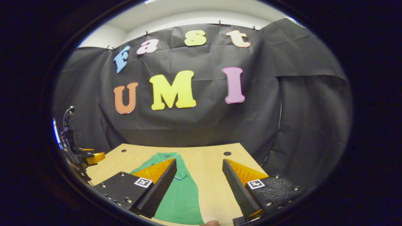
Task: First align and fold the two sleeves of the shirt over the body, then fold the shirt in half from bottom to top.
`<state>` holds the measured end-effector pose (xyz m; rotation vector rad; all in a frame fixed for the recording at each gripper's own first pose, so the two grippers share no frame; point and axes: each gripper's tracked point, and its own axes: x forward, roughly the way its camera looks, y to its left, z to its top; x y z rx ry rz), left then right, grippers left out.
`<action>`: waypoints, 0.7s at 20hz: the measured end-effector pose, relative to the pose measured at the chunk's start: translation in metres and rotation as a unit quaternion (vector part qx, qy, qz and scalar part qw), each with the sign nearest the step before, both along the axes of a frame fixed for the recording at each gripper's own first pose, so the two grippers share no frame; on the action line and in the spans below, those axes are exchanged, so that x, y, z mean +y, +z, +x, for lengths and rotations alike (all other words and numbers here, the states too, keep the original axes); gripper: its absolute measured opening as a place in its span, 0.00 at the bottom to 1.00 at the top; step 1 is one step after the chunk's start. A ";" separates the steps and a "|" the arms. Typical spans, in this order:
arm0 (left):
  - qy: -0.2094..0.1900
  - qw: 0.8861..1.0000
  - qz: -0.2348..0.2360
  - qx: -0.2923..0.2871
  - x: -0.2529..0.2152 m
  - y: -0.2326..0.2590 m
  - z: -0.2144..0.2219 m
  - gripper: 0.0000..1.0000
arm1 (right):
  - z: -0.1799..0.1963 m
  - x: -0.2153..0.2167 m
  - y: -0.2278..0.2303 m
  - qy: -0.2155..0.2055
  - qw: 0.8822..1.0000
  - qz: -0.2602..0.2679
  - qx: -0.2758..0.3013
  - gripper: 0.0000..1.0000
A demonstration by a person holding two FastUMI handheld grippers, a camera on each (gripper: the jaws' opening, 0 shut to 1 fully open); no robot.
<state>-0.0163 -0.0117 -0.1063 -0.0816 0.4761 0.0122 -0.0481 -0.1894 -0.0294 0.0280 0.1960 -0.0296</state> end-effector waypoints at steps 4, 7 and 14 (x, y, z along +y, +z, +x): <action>-0.002 0.999 -0.008 0.037 -0.002 -0.023 -0.060 1.00 | -0.030 0.019 -0.053 0.013 0.999 -0.008 0.046 0.93; -0.010 0.996 -0.014 0.082 -0.012 -0.058 -0.098 1.00 | -0.053 0.024 -0.099 0.014 0.996 -0.031 0.087 0.93; -0.023 0.986 -0.027 0.166 -0.030 -0.136 -0.159 1.00 | -0.087 0.040 -0.187 0.024 0.985 -0.049 0.162 0.94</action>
